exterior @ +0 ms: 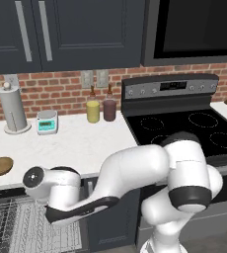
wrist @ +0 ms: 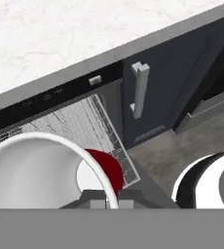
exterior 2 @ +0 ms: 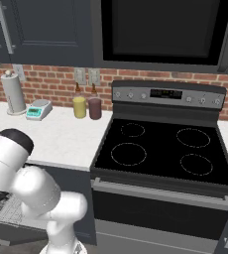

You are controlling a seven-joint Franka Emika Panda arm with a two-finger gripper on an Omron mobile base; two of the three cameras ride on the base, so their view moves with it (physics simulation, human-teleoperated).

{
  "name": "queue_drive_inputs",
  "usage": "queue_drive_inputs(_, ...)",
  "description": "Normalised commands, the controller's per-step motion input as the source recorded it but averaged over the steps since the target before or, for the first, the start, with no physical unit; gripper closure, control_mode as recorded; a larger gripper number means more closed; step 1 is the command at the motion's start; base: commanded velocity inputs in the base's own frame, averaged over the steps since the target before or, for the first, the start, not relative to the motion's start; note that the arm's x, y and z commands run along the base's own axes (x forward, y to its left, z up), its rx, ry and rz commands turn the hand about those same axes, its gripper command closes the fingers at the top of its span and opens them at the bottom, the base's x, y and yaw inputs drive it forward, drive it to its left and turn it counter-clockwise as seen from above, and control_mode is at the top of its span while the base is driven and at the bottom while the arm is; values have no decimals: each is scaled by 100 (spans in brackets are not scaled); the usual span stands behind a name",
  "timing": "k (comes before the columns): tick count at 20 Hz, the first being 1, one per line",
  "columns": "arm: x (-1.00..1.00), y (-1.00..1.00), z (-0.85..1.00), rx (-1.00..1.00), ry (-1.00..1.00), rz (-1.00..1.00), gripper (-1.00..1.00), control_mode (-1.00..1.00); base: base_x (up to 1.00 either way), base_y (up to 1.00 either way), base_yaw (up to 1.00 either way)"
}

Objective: Pick up the cup and bowl from the counter, place them in the dishwasher, and close the dishwasher door.

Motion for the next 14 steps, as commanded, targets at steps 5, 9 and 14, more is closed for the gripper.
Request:
queue_drive_inputs(5, 14, 41, -30, -8, 34, 26, 100, -100, 0, 0, 0)
queue_drive_inputs(9, 0, 39, -46, -18, 11, 14, 100, -100, 0, 0, 0)
queue_drive_inputs(14, 1, 39, -45, -19, 32, 17, 100, -100, 0, 0, 0)
